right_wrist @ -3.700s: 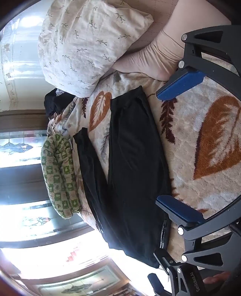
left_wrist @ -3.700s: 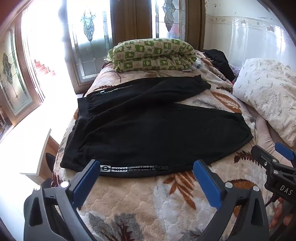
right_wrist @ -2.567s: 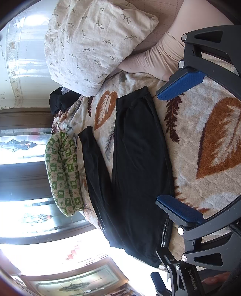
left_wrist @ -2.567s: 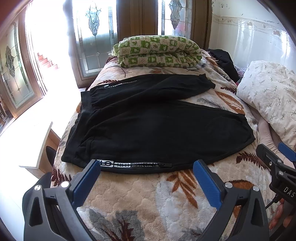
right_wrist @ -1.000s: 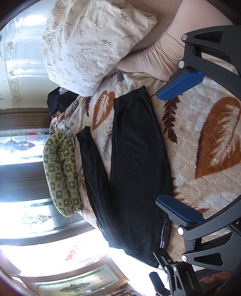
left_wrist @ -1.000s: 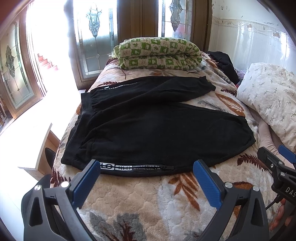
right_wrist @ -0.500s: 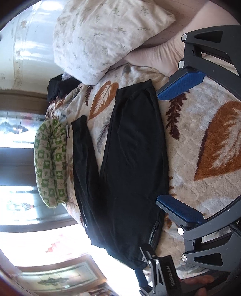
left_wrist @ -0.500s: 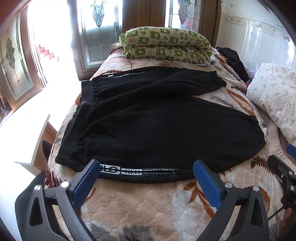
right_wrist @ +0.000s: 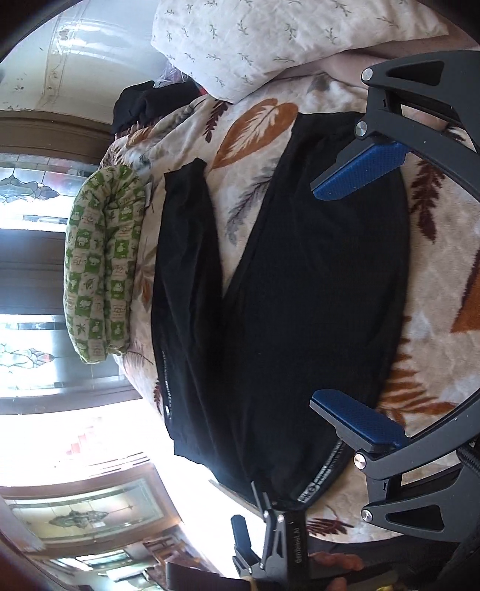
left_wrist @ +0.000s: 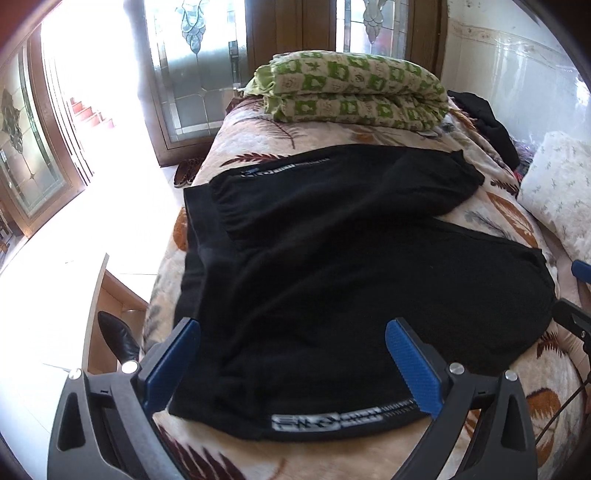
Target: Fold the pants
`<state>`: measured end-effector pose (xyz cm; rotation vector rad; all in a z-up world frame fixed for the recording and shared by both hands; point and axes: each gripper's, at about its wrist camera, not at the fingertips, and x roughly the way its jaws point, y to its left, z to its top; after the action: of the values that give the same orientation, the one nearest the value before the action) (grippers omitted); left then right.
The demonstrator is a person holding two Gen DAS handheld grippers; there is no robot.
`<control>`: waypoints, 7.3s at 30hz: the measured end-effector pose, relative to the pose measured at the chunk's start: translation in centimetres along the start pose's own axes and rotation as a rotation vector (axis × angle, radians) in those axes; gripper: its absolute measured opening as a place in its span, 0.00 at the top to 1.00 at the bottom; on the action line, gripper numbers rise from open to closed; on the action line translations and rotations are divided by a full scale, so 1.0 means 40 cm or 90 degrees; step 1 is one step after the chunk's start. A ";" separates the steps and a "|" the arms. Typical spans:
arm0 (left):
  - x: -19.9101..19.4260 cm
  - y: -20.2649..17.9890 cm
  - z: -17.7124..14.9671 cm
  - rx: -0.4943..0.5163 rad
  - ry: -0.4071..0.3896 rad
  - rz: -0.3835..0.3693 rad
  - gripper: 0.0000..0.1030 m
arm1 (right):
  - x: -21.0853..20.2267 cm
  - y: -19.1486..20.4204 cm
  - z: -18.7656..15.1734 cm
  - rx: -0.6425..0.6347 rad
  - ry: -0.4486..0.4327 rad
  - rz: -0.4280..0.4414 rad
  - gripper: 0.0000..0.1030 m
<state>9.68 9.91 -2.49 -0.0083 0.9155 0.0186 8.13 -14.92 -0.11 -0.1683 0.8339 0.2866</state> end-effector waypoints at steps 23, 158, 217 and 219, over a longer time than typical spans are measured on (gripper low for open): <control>0.237 0.242 0.194 -0.064 0.083 -0.021 0.01 | 0.254 -0.036 0.218 0.024 0.046 0.039 0.00; 0.033 0.047 -0.072 0.100 0.180 -0.148 0.39 | 0.223 -0.068 0.107 0.088 0.065 0.005 0.50; 0.129 -0.214 0.030 0.177 0.186 -0.217 0.39 | 0.066 -0.453 -0.229 0.448 0.119 -0.146 0.58; 0.112 -0.202 0.050 0.167 0.180 -0.223 0.39 | 0.042 -0.457 -0.198 0.429 0.097 -0.165 0.56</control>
<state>14.15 1.92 -4.81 0.0740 1.1828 -0.4372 9.39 -34.00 -5.99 0.3359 1.0060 -0.2601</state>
